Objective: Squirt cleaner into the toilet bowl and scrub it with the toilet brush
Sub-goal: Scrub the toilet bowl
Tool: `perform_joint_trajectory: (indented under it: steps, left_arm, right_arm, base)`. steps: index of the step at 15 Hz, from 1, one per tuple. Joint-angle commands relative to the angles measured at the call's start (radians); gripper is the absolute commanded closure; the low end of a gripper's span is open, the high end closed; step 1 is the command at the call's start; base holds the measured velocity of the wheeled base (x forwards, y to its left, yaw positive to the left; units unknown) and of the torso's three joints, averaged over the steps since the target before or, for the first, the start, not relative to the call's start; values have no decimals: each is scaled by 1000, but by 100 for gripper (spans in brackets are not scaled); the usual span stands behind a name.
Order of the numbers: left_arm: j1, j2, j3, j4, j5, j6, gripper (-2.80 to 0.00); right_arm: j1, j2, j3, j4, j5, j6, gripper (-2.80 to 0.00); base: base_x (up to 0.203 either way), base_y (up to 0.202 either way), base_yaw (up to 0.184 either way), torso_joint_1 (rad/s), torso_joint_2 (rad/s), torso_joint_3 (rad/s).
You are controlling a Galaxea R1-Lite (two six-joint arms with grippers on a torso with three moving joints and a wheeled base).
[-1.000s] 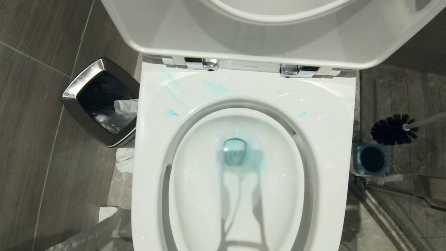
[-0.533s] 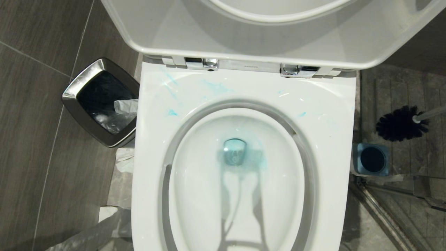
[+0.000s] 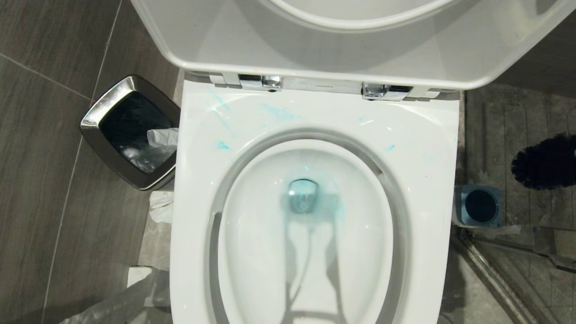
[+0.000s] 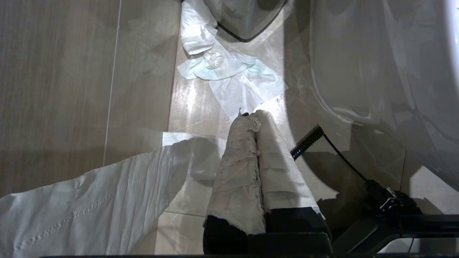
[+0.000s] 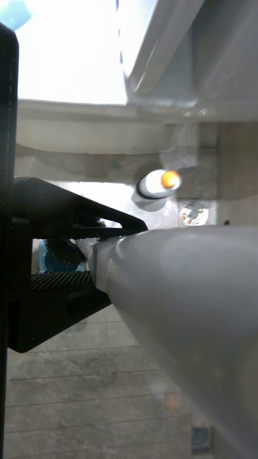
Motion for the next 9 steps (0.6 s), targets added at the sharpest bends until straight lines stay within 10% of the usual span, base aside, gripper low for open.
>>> perform_joint_trajectory:
  steps: [1,9]
  left_arm:
    - [1,1,8,0,0,-1,0]
    - [1,1,8,0,0,1,0]
  right_arm:
    - [0,-9,-58,44,2,0,0]
    - [0,-57,-87,69,4,-4,0]
  base:
    - [0,0,0,0,0,0]
    - [0,0,0,0,1,3]
